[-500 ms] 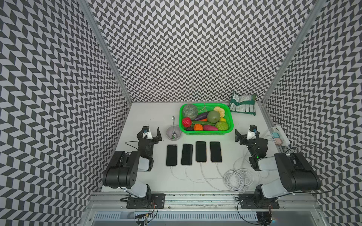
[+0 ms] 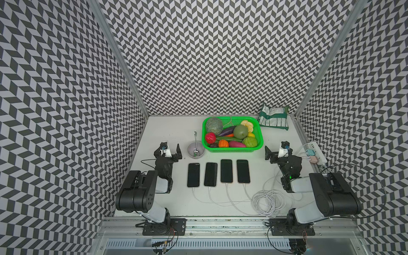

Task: Unplug the charging cable from the phone
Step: Pick up the phone at the center of the board.

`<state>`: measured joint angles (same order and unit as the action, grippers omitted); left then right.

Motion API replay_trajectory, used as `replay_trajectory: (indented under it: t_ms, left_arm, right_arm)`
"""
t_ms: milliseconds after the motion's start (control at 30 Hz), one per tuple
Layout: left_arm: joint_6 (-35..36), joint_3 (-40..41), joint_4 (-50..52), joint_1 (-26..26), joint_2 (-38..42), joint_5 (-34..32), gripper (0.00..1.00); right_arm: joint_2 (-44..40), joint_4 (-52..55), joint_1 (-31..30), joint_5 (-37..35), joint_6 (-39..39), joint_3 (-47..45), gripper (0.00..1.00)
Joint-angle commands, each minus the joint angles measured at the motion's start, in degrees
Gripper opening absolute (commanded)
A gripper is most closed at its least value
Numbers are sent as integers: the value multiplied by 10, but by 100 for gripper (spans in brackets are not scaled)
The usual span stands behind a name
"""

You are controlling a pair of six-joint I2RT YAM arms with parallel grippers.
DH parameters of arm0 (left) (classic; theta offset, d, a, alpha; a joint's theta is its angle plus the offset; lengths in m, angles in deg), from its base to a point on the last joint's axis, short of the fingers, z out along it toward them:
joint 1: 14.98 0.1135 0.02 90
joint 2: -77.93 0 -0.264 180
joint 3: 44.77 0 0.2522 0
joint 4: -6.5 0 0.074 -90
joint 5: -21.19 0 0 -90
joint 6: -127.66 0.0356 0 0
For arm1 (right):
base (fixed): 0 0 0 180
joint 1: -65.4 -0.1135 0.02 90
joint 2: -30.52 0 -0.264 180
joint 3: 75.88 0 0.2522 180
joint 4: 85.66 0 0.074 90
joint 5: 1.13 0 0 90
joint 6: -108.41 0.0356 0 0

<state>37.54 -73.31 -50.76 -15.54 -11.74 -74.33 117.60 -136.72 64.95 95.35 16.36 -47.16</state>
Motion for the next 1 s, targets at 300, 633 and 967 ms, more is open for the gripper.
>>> replay_trajectory:
  t_ms: [300, 633, 967]
  left_arm:
    - [22, -73, 211, -36, 103, 9, 100]
    - [-333, -133, 471, -64, 310, -103, 100]
    - [-478, -235, 718, 63, 329, 178, 100]
  right_arm:
    - [-113, 254, 4, -65, 84, 126, 100]
    - [-268, 461, 3, 91, 210, 211, 100]
    - [-379, 551, 14, 127, 388, 168, 100]
